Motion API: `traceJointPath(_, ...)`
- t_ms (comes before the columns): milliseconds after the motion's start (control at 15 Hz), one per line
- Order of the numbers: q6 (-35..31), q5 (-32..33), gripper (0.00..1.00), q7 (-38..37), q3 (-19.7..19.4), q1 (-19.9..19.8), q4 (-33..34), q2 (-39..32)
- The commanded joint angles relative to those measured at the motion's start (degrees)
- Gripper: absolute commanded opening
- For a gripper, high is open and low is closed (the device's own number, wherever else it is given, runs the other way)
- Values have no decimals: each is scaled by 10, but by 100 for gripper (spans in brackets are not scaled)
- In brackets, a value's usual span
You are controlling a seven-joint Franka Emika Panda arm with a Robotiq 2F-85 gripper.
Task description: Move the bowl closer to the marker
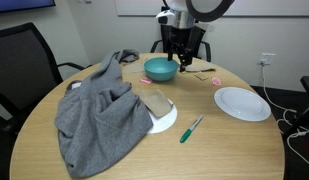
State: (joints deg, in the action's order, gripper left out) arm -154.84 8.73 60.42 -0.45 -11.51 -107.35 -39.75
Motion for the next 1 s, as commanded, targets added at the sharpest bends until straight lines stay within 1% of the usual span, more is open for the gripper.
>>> traceJointPath(0, 13, 14, 100, 3, 9, -5, 24, -18)
traceJointPath(67, 13, 13, 100, 4, 11, -6, 27, -23)
traceJointPath(133, 15, 13, 75, 2, 11, -6, 30, -26)
traceJointPath(200, 15, 14, 74, 3, 11, -6, 34, -30)
traceJointPath(400, 20, 15, 49, 3, 11, -6, 42, -37)
traceJointPath(667, 25, 14, 21, 3, 12, -7, 54, -46)
traceJointPath(733, 27, 14, 12, 2, 11, -7, 56, -47)
traceJointPath(800, 28, 14, 5, 0, 10, -6, 59, -49)
traceJointPath(867, 28, 14, 0, 0, 10, -6, 62, -51)
traceJointPath(933, 31, 13, 0, -2, 10, -5, 61, -50)
